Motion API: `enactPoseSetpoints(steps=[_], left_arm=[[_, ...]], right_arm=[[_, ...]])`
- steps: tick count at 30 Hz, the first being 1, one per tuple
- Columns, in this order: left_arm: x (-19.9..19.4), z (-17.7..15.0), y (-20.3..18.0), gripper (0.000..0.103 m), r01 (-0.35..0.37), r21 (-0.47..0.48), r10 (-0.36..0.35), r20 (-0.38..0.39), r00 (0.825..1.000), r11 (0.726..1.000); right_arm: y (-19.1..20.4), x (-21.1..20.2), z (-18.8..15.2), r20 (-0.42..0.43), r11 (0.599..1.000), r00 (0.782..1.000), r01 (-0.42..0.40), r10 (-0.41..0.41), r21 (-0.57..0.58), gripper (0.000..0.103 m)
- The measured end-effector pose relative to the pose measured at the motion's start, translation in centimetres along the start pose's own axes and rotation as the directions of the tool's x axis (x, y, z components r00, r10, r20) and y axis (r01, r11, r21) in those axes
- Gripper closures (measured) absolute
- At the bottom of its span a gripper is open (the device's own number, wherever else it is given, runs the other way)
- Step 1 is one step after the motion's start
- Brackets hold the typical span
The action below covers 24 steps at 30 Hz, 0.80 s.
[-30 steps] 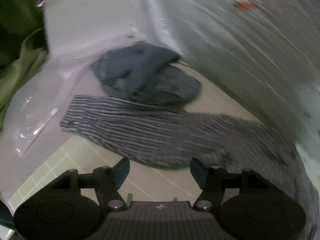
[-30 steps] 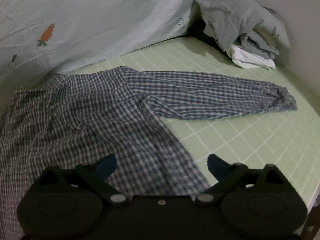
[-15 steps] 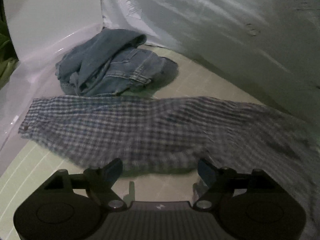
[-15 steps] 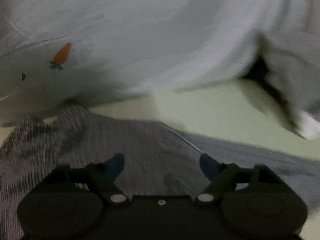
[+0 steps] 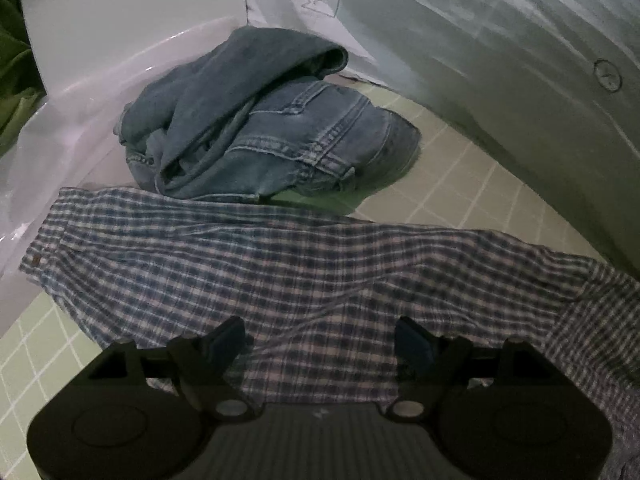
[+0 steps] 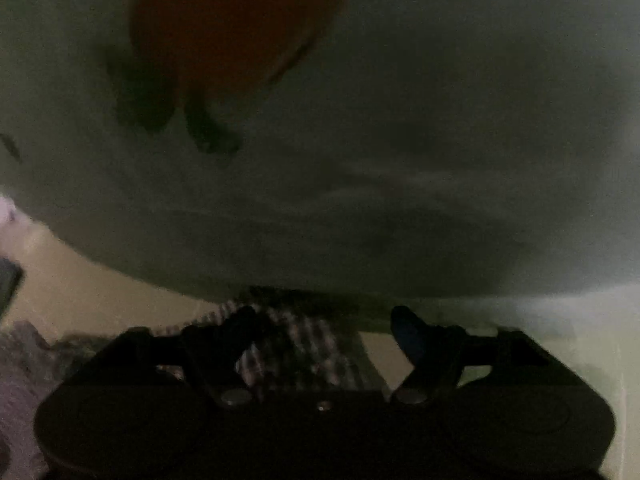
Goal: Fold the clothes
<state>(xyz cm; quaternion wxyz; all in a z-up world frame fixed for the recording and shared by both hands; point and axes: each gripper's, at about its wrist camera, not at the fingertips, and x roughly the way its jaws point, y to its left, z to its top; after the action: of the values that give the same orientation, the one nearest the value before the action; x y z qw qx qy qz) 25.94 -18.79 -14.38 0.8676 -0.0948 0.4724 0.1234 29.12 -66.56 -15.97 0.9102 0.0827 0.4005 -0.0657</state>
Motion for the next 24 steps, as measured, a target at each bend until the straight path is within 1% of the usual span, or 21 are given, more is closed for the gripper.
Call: enactPoseSetpoints(steps=[1,2,3,5,7,9,11,12,13,14,15,16,17,18,20,22,24], left_arm=[[0.2,0.1,-0.1,0.020,-0.005,-0.002,0.005,-0.002,1.000,1.000],[0.4,0.2,-0.1,0.020,-0.007,-0.007,0.007,-0.006,1.000,1.000],[0.5,0.4,-0.1,0.020,-0.003,-0.016,0.003,-0.010,1.000,1.000],[0.7,0.7,-0.2,0.020,0.009,-0.028,-0.009,-0.014,1.000,1.000],[0.7,1.0,-0.3,0.020,0.013,-0.027,-0.013,-0.006,1.000,1.000],[0.5,1.1,-0.4,0.020,0.010,-0.017,-0.010,0.011,1.000,1.000],[0.4,1.0,-0.4,0.020,0.006,-0.007,-0.006,0.013,1.000,1.000],[0.3,0.9,-0.4,0.020,0.006,-0.006,-0.006,0.010,1.000,1.000],[0.2,0.8,-0.3,0.020,0.008,-0.007,-0.008,0.005,1.000,1.000],[0.0,0.7,-0.2,0.020,0.011,-0.010,-0.011,0.000,1.000,1.000],[-0.3,0.6,-0.1,0.020,0.016,-0.011,-0.016,-0.003,1.000,1.000],[-0.8,0.4,0.0,0.020,0.021,-0.010,-0.022,-0.003,1.000,1.000],[-1.2,0.2,0.1,0.020,0.027,-0.008,-0.027,-0.003,1.000,1.000],[-1.8,-0.1,0.3,0.020,0.032,-0.005,-0.032,-0.003,0.999,0.999],[-3.2,-0.7,0.7,0.020,0.039,0.010,-0.039,0.001,0.999,0.999],[-4.7,-1.4,1.1,0.020,0.048,0.025,-0.048,0.003,0.999,0.999],[-6.5,-2.3,1.8,0.020,0.065,0.046,-0.065,0.001,0.998,0.997]], right_arm=[[0.5,0.4,0.0,-0.012,0.999,1.000,0.008,-0.009,-0.031,0.066],[0.9,0.5,0.1,-0.014,0.999,1.000,0.003,-0.003,-0.053,0.078],[1.2,0.5,0.2,-0.013,0.997,1.000,-0.006,0.006,-0.072,0.100],[0.9,0.1,0.7,0.052,0.997,0.997,0.062,-0.059,-0.052,0.100],[-0.5,-0.3,1.7,0.108,0.990,0.984,0.141,-0.143,0.029,0.100],[-2.8,-0.6,3.1,0.144,0.972,0.971,0.165,-0.190,0.166,0.100],[-3.9,-0.4,4.1,0.139,0.964,0.972,0.160,-0.192,0.213,0.100],[-3.8,-0.4,4.2,0.132,0.964,0.972,0.167,-0.196,0.206,0.099],[-3.5,-0.3,4.3,0.124,0.965,0.972,0.176,-0.202,0.193,0.096],[-3.0,-0.5,4.2,0.118,0.965,0.968,0.202,-0.223,0.168,0.093],[-2.5,-0.8,4.1,0.114,0.962,0.962,0.232,-0.249,0.144,0.078],[-2.2,-1.4,3.8,0.112,0.957,0.956,0.254,-0.271,0.143,0.058],[-1.9,-2.0,3.6,0.111,0.950,0.950,0.275,-0.292,0.147,0.051],[-1.7,-2.8,3.4,0.114,0.947,0.948,0.278,-0.297,0.162,0.043],[-1.0,-4.8,2.7,0.115,0.944,0.949,0.270,-0.294,0.188,0.041],[0.1,-7.1,1.6,0.116,0.942,0.947,0.275,-0.301,0.193,0.032],[1.5,-9.5,0.3,0.116,0.940,0.943,0.289,-0.312,0.180,0.029]])
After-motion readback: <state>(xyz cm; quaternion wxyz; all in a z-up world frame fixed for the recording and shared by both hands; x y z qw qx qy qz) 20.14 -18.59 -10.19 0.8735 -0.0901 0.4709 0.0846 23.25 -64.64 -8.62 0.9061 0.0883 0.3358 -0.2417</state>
